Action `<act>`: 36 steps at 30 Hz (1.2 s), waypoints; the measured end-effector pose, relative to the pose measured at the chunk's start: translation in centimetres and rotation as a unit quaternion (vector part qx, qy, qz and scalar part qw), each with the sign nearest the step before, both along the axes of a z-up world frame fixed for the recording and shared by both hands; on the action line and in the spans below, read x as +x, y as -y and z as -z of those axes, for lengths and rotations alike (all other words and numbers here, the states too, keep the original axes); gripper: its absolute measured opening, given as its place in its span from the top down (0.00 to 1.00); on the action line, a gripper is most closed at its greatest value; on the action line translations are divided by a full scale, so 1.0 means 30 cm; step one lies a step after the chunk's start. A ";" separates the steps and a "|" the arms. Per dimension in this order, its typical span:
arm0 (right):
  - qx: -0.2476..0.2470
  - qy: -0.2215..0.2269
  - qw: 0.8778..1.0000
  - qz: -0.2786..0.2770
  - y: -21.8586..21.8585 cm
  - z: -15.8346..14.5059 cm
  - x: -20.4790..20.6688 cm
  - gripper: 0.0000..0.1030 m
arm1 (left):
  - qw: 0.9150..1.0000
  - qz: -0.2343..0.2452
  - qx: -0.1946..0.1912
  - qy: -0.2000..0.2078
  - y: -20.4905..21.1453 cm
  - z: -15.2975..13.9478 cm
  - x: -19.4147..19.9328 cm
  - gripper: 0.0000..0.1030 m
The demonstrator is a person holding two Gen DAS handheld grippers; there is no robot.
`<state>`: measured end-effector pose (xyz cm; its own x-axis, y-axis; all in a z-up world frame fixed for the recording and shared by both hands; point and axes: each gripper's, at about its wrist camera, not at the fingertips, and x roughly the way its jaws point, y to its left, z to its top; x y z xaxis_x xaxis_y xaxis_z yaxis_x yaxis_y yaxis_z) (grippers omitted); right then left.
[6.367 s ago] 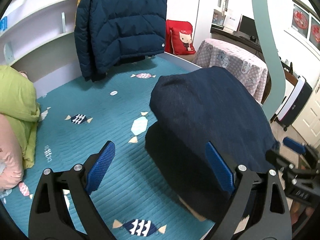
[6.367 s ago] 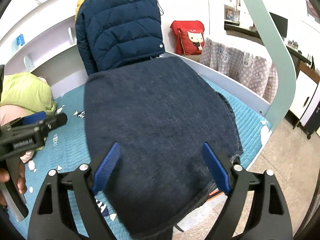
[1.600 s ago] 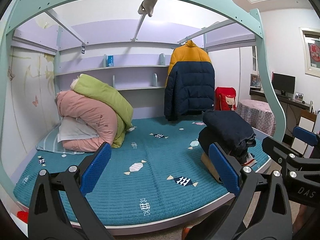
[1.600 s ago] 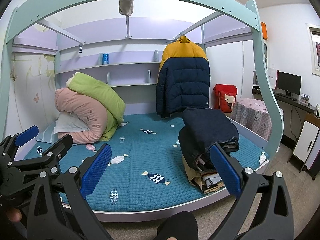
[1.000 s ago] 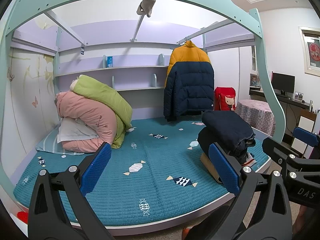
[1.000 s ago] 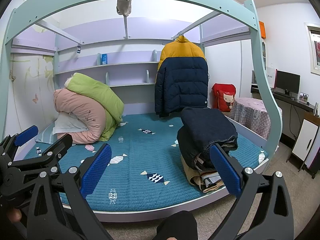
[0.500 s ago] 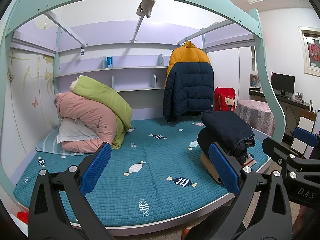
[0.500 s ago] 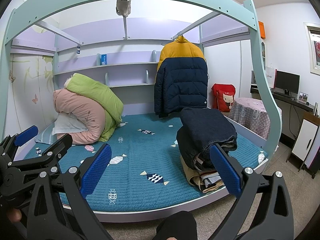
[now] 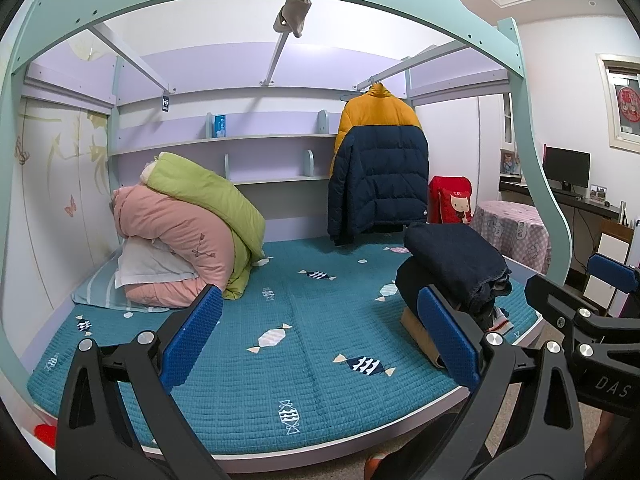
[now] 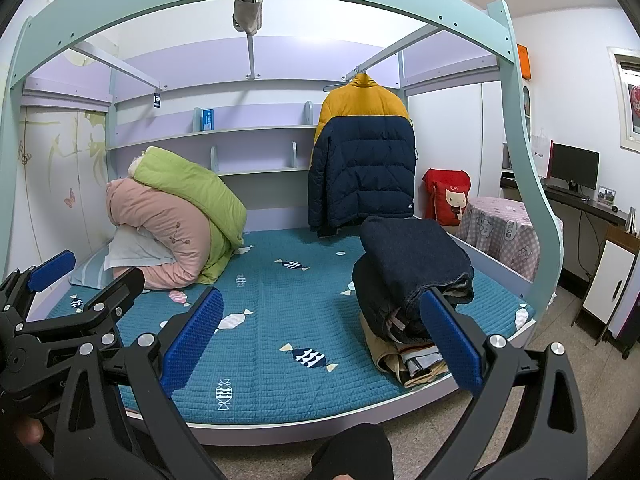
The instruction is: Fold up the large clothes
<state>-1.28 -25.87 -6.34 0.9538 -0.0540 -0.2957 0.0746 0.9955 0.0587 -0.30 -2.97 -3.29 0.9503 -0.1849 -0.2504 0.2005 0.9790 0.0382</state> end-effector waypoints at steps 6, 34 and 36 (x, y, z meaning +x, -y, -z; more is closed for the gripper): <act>0.001 0.001 1.000 0.000 -0.001 0.000 -0.001 0.07 | 1.000 0.000 0.000 0.000 -0.001 0.001 0.000 0.05; -0.001 0.000 1.000 -0.001 -0.003 -0.002 -0.002 0.07 | 1.000 0.001 -0.001 0.000 0.005 0.005 0.000 0.05; 0.000 0.000 1.000 -0.001 -0.002 -0.003 0.000 0.07 | 1.000 0.001 0.000 0.001 -0.001 0.005 -0.001 0.05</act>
<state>-1.29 -25.81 -6.26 0.9535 -0.0528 -0.2966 0.0731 0.9957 0.0577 -0.32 -2.95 -3.46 0.9503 -0.1866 -0.2491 0.2022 0.9786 0.0382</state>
